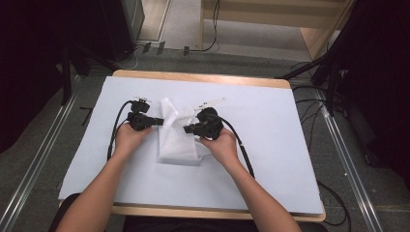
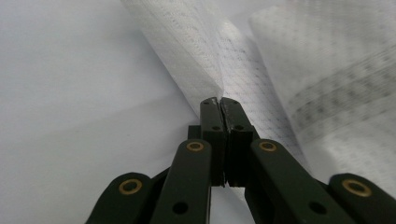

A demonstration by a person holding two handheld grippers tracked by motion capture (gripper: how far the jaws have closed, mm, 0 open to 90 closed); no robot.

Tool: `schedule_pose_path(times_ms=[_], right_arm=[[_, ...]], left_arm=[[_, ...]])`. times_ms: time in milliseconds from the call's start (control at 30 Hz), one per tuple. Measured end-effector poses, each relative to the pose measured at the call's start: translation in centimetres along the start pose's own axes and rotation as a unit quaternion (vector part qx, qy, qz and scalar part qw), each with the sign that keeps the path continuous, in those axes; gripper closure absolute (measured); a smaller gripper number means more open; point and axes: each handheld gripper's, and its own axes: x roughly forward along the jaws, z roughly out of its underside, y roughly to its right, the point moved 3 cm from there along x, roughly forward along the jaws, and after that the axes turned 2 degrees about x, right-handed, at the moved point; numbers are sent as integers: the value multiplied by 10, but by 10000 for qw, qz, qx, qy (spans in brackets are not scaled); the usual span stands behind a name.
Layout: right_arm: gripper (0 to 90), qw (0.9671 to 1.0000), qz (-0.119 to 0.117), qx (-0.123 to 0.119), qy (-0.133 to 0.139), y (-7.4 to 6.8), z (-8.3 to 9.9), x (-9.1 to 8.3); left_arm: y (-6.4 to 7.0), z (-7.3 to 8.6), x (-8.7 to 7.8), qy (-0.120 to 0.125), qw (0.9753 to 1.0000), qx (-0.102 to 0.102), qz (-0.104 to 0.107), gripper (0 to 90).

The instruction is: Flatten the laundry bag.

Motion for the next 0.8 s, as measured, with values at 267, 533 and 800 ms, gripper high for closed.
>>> schedule_pose_path(times_ms=[267,533,800], right_arm=[[898,9999,109,7,122,7,5,-20],[898,9996,198,61,208,14,10,-37],[898,9996,150,109,204,9,30,-50]], left_arm=[[-14,1,-8,156,9993,-273,-182,900],[-25,3,-15,272,9981,-484,-256,900],[-28,7,-18,199,9981,-498,-301,900]])
